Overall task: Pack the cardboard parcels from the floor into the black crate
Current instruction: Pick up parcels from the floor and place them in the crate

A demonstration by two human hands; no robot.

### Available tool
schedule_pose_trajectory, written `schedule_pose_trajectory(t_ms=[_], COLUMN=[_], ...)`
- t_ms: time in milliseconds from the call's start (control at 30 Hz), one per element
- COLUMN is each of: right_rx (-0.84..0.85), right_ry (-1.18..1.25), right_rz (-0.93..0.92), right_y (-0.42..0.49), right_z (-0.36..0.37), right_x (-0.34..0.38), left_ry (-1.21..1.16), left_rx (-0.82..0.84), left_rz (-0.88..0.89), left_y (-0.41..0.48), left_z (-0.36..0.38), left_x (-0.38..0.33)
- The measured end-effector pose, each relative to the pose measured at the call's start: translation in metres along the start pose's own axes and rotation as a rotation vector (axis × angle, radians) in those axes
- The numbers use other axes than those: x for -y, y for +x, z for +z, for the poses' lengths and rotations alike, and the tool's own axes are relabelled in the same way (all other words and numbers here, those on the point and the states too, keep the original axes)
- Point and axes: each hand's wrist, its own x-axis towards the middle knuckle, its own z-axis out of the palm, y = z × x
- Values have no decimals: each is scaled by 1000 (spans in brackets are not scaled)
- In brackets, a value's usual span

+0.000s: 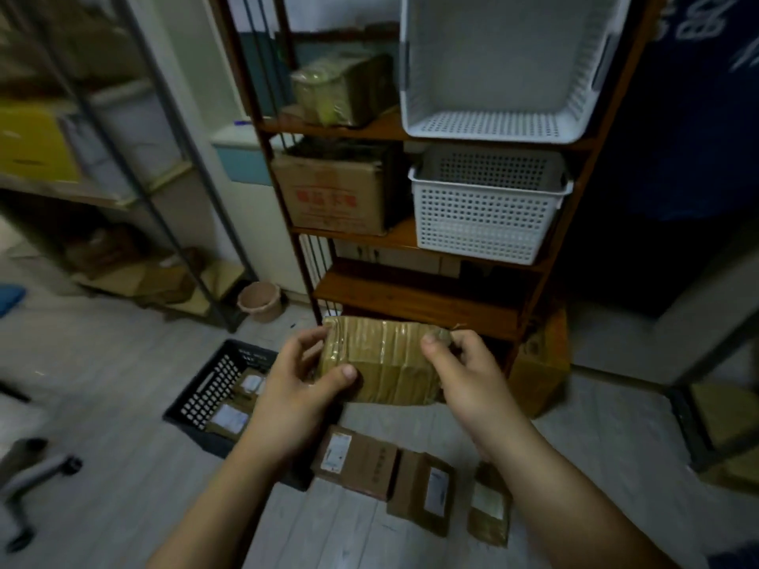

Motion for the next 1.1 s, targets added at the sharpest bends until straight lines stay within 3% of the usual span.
schedule_pose_trajectory(t_ms=[200,400,533,833,1100], right_rx=[49,104,120,109,136], right_ry=[45,92,134,177,232], right_rz=[-160,-192,-167,-85,-39], right_y=[0,2,6,61,169], right_z=[96,227,294,366,425], right_x=[47,71,81,83,70], left_ry=[-48,-67,-21,-21,189], left_rx=[-64,-252,-247,-173,-195], left_rz=[122,56,36,-64,-158], left_y=[7,26,39,98,197], left_z=[-104,-233,-295,-361,-401], left_x=[-26,-39,-53,-43,-17])
